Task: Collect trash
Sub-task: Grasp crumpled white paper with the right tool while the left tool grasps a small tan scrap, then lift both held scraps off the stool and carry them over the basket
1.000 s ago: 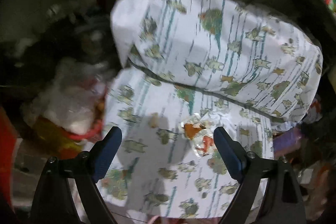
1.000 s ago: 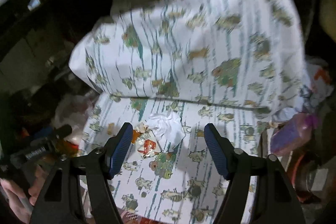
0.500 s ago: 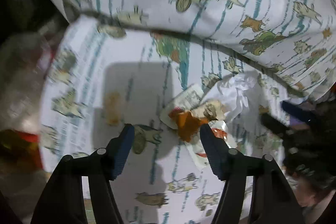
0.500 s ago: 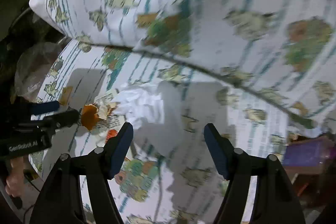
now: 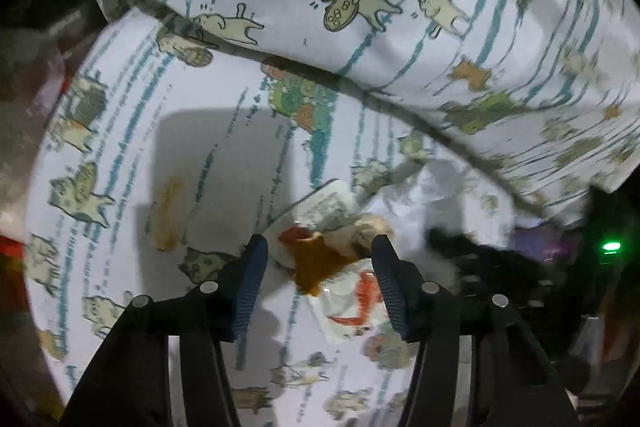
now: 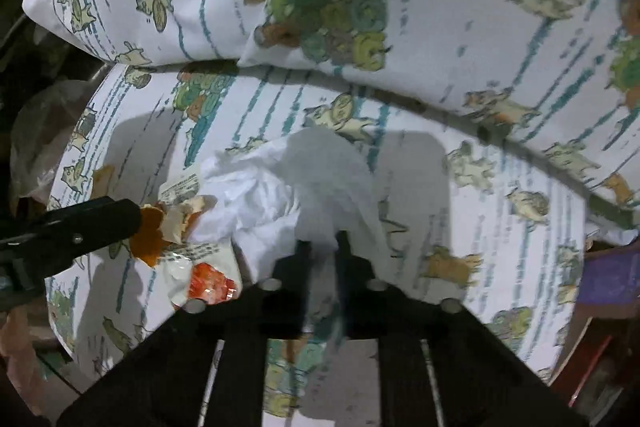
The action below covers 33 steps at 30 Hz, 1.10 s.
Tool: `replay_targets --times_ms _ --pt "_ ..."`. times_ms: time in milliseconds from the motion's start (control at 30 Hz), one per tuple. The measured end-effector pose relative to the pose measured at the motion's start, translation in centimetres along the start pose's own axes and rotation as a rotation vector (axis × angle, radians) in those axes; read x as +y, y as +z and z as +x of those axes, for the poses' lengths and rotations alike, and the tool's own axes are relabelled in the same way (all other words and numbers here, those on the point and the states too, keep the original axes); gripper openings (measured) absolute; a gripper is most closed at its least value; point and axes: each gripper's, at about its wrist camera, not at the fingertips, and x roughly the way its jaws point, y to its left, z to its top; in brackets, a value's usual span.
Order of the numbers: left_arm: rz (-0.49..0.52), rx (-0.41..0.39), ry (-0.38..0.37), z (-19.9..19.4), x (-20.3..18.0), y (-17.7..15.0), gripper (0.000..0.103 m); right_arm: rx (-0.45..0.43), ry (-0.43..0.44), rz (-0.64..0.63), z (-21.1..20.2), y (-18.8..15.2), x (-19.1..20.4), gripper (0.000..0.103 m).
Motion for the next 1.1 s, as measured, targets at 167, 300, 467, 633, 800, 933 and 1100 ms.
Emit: replay_targets --times_ms 167,300,467,633,800,933,1100 --pt "-0.003 -0.004 0.043 1.4 -0.5 0.0 0.048 -0.002 0.005 0.078 -1.8 0.0 -2.9 0.001" --pt "-0.038 0.025 0.004 2.3 -0.4 0.2 0.024 -0.031 0.013 0.162 -3.8 0.2 -5.4 0.001" --pt "0.0 -0.024 0.013 0.9 -1.0 0.4 0.013 -0.092 0.002 0.177 -6.8 0.5 -6.8 0.001" --pt "-0.006 -0.102 0.0 -2.5 -0.9 0.8 0.009 -0.161 0.045 0.177 -10.2 0.6 -7.1 0.001" --pt "-0.027 -0.179 -0.054 -6.9 -0.3 1.1 0.009 -0.23 0.12 0.171 -13.2 0.0 -5.9 0.001" --pt "0.016 -0.222 -0.081 -10.3 -0.7 0.6 0.009 -0.291 0.15 0.177 -15.7 -0.8 -5.0 0.001" --pt "0.116 -0.302 -0.061 -14.9 -2.6 -1.4 0.009 -0.351 0.166 0.161 -18.5 -1.9 -4.0 0.001"
